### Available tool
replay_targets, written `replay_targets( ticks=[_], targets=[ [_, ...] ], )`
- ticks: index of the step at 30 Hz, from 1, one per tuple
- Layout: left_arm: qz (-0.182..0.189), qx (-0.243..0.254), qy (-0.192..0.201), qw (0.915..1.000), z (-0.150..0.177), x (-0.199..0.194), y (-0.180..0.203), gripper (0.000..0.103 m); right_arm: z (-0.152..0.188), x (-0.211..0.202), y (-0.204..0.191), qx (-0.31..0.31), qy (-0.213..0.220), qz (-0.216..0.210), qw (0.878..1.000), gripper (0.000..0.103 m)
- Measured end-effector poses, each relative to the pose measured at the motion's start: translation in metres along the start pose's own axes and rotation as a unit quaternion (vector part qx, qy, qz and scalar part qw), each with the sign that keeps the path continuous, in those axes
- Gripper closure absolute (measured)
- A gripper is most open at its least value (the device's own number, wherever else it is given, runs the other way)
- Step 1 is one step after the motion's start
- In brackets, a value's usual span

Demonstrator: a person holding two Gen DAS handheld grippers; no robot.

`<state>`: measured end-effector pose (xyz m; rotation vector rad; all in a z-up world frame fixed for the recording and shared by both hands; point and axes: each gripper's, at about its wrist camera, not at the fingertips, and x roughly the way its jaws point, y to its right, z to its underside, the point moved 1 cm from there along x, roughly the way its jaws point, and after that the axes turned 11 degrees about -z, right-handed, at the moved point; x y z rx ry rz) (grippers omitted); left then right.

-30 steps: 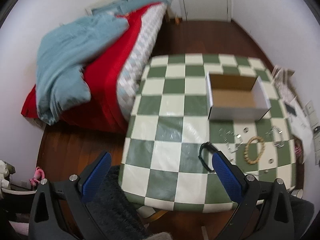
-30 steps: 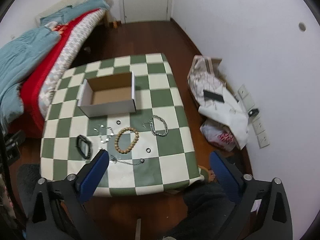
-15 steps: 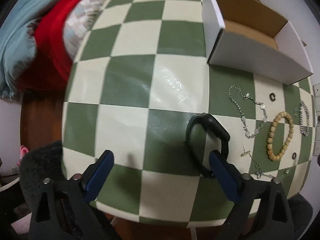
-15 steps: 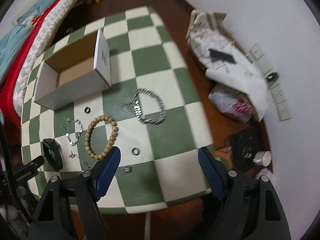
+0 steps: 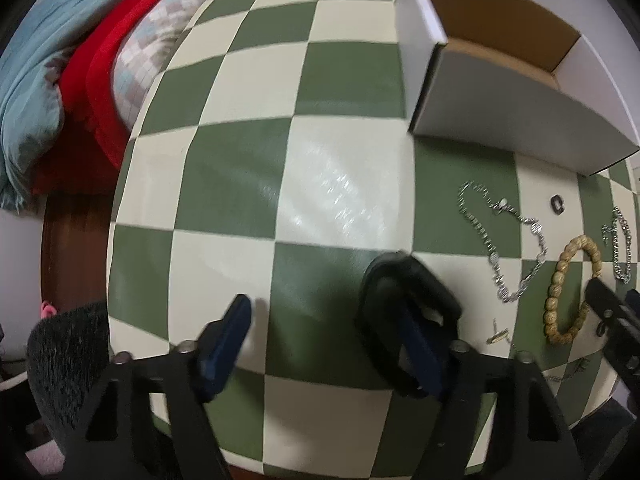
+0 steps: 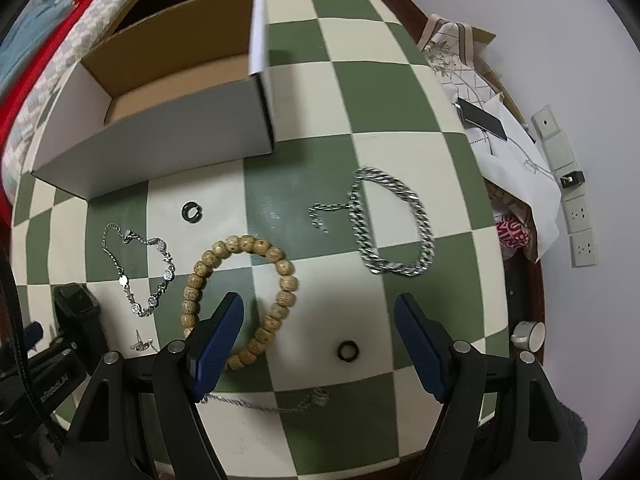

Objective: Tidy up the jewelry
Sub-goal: 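Grasp the black watch band with the left tool while the right tool grasps the wooden bead bracelet, then carry the band and bead bracelet into the white box and open both tools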

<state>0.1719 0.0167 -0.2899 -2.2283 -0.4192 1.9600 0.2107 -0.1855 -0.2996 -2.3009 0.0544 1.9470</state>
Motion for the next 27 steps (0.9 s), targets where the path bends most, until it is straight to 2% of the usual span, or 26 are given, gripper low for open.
replay_targets(
  ticks=[2, 3, 4, 7, 8, 10, 12, 13, 14, 17, 20, 27],
  targets=[
    [0.009, 0.004, 0.006, 0.9999, 0.000, 0.001, 0.000, 0.052, -0.001, 0.006, -0.005, -0.006, -0.005, 0.005, 1.000, 0.029],
    [0.014, 0.006, 0.010, 0.9998, 0.001, -0.001, 0.000, 0.064, -0.001, 0.009, -0.007, -0.007, -0.009, 0.009, 1.000, 0.031],
    [0.017, 0.008, 0.011, 0.9998, 0.002, -0.003, 0.001, 0.071, 0.000, 0.011, -0.009, -0.007, -0.013, 0.009, 1.000, 0.036],
    [0.028, 0.011, 0.013, 0.9995, 0.003, -0.008, 0.001, 0.086, 0.001, 0.011, -0.011, -0.005, -0.007, 0.004, 1.000, 0.039],
    [0.031, 0.011, 0.013, 0.9994, 0.002, -0.010, 0.001, 0.088, 0.001, 0.011, -0.011, -0.004, -0.006, -0.001, 1.000, 0.041],
    [0.046, 0.011, 0.013, 0.9988, 0.005, -0.010, -0.001, 0.099, 0.002, 0.010, -0.010, -0.003, -0.003, -0.012, 1.000, 0.047],
    [0.050, 0.016, 0.014, 0.9985, 0.004, -0.010, -0.002, 0.100, 0.002, 0.009, -0.012, -0.004, -0.001, -0.030, 1.000, 0.058],
    [0.050, 0.017, 0.014, 0.9985, 0.004, -0.009, -0.004, 0.100, 0.002, 0.008, -0.015, -0.009, 0.001, -0.028, 1.000, 0.071],
    [0.053, 0.016, 0.013, 0.9984, 0.001, -0.006, -0.006, 0.100, 0.002, 0.007, -0.017, -0.013, 0.003, -0.027, 1.000, 0.093],
    [0.057, 0.012, 0.011, 0.9982, 0.003, -0.011, -0.010, 0.101, 0.003, 0.006, -0.020, -0.011, 0.006, -0.032, 0.999, 0.093],
    [0.050, 0.012, 0.028, 0.9983, 0.007, -0.023, -0.018, 0.101, 0.004, 0.002, -0.014, 0.004, 0.012, -0.048, 0.999, 0.094],
    [0.037, 0.008, 0.067, 0.9970, 0.010, -0.055, -0.025, 0.101, 0.009, -0.045, -0.005, 0.014, 0.062, -0.081, 0.995, 0.094]
  ],
)
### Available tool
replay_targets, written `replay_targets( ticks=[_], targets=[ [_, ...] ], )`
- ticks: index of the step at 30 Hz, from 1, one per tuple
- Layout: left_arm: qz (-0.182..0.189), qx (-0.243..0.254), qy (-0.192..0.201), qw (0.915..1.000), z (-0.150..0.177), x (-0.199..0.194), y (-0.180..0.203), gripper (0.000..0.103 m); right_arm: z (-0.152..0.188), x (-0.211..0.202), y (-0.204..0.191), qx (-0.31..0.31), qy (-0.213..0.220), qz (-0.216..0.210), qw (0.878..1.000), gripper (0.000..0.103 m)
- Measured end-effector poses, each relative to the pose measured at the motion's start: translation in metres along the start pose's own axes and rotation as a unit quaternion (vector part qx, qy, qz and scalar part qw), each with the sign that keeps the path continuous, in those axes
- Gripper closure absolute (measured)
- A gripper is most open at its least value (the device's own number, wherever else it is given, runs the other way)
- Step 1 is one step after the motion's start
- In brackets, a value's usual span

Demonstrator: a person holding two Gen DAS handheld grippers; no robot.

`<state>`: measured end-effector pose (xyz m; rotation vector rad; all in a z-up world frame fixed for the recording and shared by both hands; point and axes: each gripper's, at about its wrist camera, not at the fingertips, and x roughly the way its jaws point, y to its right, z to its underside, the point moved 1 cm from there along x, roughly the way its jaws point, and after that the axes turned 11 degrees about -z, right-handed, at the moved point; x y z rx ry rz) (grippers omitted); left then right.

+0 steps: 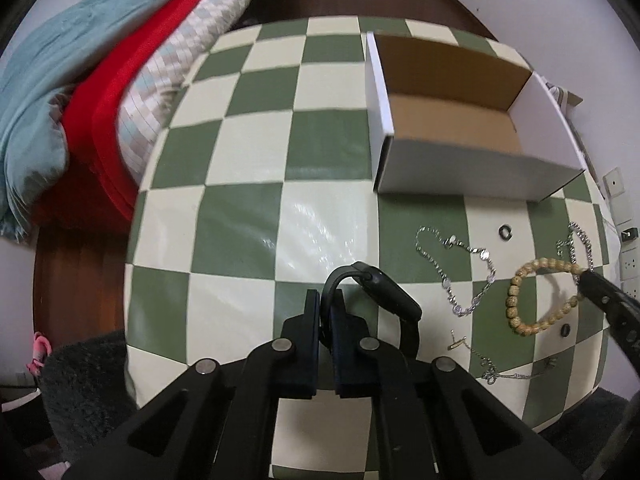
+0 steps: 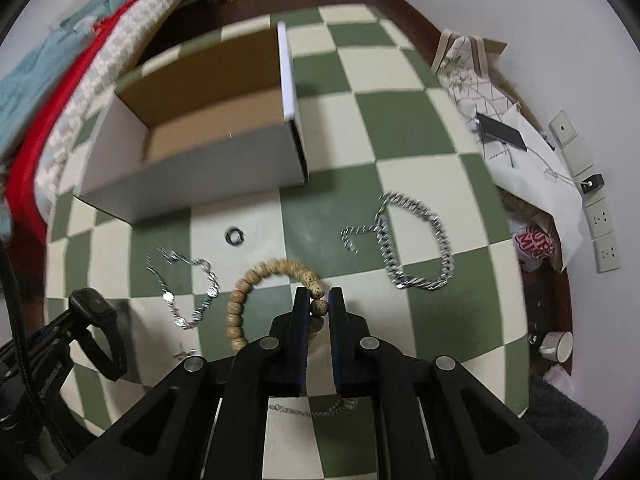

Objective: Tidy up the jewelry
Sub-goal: 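Carry the band and bead bracelet into the white box and open both tools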

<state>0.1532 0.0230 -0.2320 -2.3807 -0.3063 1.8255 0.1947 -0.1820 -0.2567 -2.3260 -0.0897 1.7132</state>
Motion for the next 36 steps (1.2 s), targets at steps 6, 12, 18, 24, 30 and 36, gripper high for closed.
replay_targets(
  ticks=[6, 12, 18, 24, 30, 36],
  targets=[
    [-0.007, -0.005, 0.026, 0.9996, -0.027, -0.019, 0.013, 0.101, -0.010, -0.039, -0.004, -0.015, 0.033, -0.006, 0.999, 0.094],
    [-0.016, -0.007, 0.065, 0.9977, -0.047, -0.042, 0.011, 0.101, -0.029, -0.056, -0.006, -0.044, 0.055, 0.028, 0.997, 0.094],
    [-0.019, -0.014, 0.106, 0.9941, -0.074, -0.074, 0.011, 0.101, -0.049, -0.078, -0.014, -0.051, 0.086, 0.036, 0.994, 0.094],
    [-0.016, -0.026, 0.137, 0.9901, -0.110, -0.095, 0.010, 0.101, -0.082, -0.099, -0.035, -0.070, 0.116, 0.030, 0.990, 0.094],
    [-0.009, -0.021, 0.148, 0.9888, -0.148, -0.100, 0.018, 0.101, -0.126, -0.104, -0.052, -0.088, 0.133, 0.029, 0.987, 0.094],
    [0.014, -0.027, 0.117, 0.9927, -0.185, -0.080, 0.022, 0.101, -0.164, -0.081, -0.064, -0.105, 0.111, 0.023, 0.988, 0.094]
  ],
)
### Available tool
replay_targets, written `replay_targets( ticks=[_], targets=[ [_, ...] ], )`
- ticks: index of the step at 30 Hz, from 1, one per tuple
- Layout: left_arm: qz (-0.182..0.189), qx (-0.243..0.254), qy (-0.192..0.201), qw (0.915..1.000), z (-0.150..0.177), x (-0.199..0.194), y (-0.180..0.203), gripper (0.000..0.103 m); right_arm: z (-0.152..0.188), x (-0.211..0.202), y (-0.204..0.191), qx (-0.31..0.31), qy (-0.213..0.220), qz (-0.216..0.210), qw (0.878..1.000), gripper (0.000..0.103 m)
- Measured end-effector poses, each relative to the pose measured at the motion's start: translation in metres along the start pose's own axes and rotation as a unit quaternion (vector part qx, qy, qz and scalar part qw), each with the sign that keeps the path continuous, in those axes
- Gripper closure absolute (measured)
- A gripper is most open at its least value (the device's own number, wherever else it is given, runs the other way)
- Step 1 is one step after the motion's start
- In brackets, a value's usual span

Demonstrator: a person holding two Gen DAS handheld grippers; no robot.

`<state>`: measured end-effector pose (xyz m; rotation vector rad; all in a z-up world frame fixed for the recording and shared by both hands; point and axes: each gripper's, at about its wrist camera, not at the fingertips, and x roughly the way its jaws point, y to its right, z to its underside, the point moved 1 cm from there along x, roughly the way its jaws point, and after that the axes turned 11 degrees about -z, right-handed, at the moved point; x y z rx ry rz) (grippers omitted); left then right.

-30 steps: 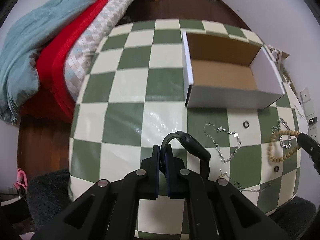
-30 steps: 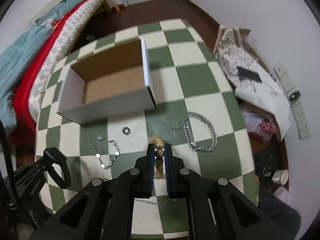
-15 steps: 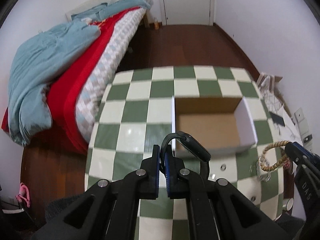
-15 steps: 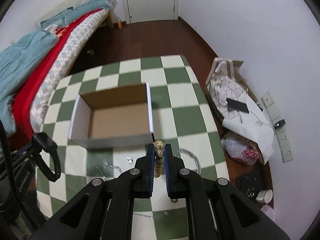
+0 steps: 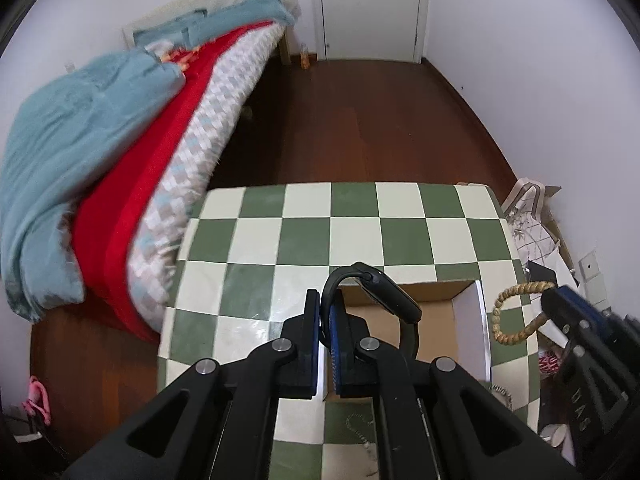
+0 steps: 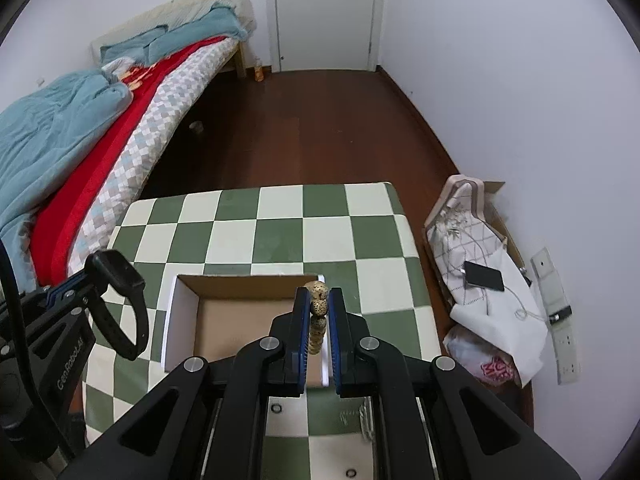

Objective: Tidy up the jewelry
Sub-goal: 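Carry the band and bead bracelet into the white box and open both tools, then lift both tools up and away from the white box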

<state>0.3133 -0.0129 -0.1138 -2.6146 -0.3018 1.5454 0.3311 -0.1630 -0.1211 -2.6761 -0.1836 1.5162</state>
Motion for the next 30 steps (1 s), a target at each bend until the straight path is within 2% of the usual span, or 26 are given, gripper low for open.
replay_targets(
  ticks=[7, 11, 15, 17, 18, 19, 20, 21, 22, 25, 27, 30],
  targets=[
    [0.048, -0.021, -0.079, 0.9955, -0.013, 0.051, 0.002, 0.101, -0.009, 0.050, 0.005, 0.019, -0.053, -0.045, 0.997, 0.094],
    [0.072, -0.027, -0.108, 0.9912, -0.014, 0.071, 0.006, 0.100, -0.009, 0.075, 0.011, 0.037, -0.083, -0.073, 0.993, 0.093],
    [0.103, -0.037, -0.142, 0.9838, -0.015, 0.083, 0.009, 0.088, -0.004, 0.098, 0.019, 0.062, -0.119, -0.110, 0.985, 0.093],
    [0.093, -0.027, -0.134, 0.9863, -0.016, 0.082, 0.011, 0.071, 0.000, 0.105, 0.023, 0.069, -0.132, -0.116, 0.982, 0.090],
    [0.088, -0.026, -0.127, 0.9877, -0.018, 0.081, 0.010, 0.045, 0.001, 0.106, 0.024, 0.071, -0.136, -0.115, 0.981, 0.084],
    [0.082, -0.028, -0.120, 0.9889, -0.018, 0.080, 0.008, 0.016, 0.002, 0.107, 0.026, 0.072, -0.138, -0.112, 0.981, 0.060],
    [0.073, -0.029, -0.112, 0.9906, -0.018, 0.079, 0.006, 0.008, 0.002, 0.107, 0.027, 0.072, -0.139, -0.107, 0.982, 0.031],
    [0.065, -0.027, -0.105, 0.9919, -0.019, 0.078, 0.005, 0.003, 0.004, 0.105, 0.027, 0.068, -0.138, -0.095, 0.984, 0.022],
    [0.049, -0.022, -0.098, 0.9938, -0.018, 0.076, 0.004, 0.003, 0.005, 0.104, 0.025, 0.062, -0.137, -0.089, 0.985, 0.019],
    [0.014, -0.012, -0.079, 0.9967, -0.013, 0.073, 0.000, 0.001, 0.010, 0.102, 0.023, 0.044, -0.139, -0.047, 0.988, 0.016],
    [-0.004, -0.008, -0.065, 0.9978, -0.007, 0.070, -0.004, 0.001, 0.014, 0.101, 0.021, 0.034, -0.142, -0.021, 0.989, 0.007],
    [-0.026, -0.003, -0.046, 0.9986, 0.003, 0.064, -0.009, 0.001, 0.022, 0.096, 0.017, 0.018, -0.136, 0.001, 0.991, 0.005]
  ],
)
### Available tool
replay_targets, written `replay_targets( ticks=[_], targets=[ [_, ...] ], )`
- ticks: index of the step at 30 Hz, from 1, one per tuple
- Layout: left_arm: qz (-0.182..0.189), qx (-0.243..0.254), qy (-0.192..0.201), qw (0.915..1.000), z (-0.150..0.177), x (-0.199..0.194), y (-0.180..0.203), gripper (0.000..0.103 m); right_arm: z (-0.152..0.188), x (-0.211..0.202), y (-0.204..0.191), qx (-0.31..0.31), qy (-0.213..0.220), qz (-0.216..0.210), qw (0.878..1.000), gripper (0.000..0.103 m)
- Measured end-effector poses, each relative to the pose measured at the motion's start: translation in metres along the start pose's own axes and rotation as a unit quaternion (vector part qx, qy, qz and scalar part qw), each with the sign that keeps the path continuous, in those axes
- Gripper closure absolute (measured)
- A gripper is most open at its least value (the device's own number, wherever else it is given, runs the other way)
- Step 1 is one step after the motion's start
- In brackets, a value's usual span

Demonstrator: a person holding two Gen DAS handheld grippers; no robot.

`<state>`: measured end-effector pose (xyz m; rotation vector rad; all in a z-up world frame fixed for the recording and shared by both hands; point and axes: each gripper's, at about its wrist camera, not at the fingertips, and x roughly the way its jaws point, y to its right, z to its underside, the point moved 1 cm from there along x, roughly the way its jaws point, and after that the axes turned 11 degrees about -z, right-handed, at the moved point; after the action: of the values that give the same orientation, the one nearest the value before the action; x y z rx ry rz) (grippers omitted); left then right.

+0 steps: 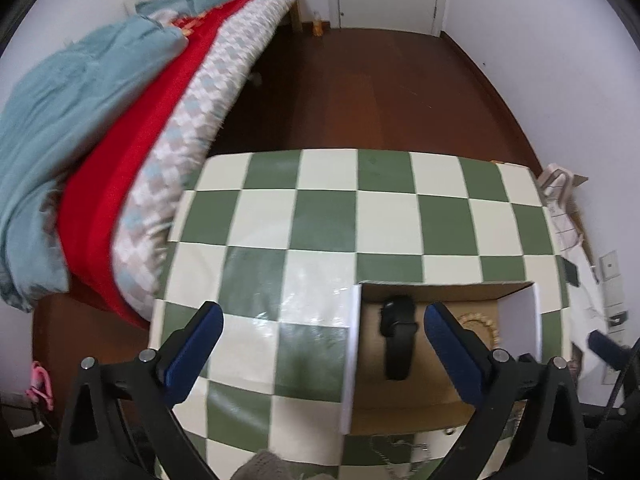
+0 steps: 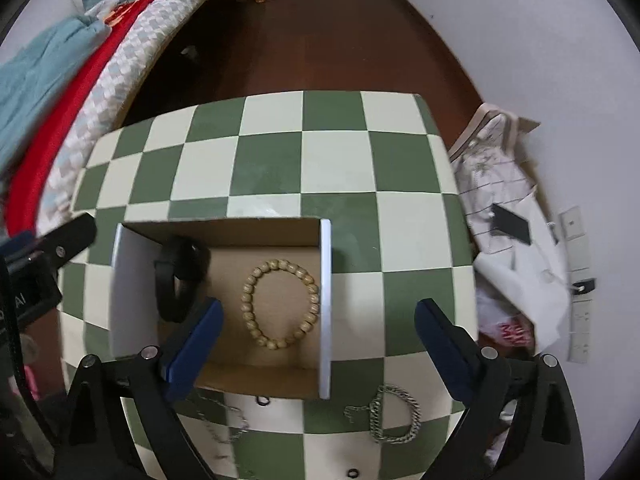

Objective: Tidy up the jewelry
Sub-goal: 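Lift both tools up and away from the white box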

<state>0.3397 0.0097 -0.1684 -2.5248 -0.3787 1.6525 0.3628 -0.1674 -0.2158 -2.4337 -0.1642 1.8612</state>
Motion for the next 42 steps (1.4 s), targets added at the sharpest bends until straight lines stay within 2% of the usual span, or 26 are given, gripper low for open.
replay_targets(
  ticks=[6, 14, 21, 26, 36, 39, 42],
  targets=[
    [-0.020, 0.004, 0.022, 0.9996, 0.022, -0.012, -0.008, 0.000, 0.018, -0.013, -0.010, -0.015, 0.015, 0.014, 1.000, 0.002],
    [-0.021, -0.007, 0.047, 0.9986, 0.050, -0.041, -0.024, 0.000, 0.043, -0.039, -0.014, -0.015, 0.041, 0.018, 0.999, 0.002],
    [-0.038, -0.022, 0.088, 0.9951, 0.068, -0.077, -0.039, 0.000, 0.066, -0.080, -0.021, -0.022, 0.088, 0.025, 0.996, 0.000],
    [-0.035, -0.035, 0.109, 0.9928, 0.080, -0.103, -0.052, 0.000, 0.079, -0.114, -0.030, -0.029, 0.130, 0.030, 0.991, 0.000],
    [-0.036, -0.041, 0.148, 0.9876, 0.108, -0.143, -0.071, 0.000, 0.113, -0.168, -0.042, -0.011, 0.181, 0.000, 0.983, 0.000],
    [-0.043, -0.038, 0.149, 0.9871, 0.119, -0.144, -0.071, 0.000, 0.124, -0.173, -0.040, -0.002, 0.185, -0.009, 0.983, 0.000],
    [-0.061, -0.025, 0.139, 0.9881, 0.135, -0.131, -0.065, 0.000, 0.138, -0.165, -0.029, 0.019, 0.169, -0.022, 0.985, 0.000]
  ],
)
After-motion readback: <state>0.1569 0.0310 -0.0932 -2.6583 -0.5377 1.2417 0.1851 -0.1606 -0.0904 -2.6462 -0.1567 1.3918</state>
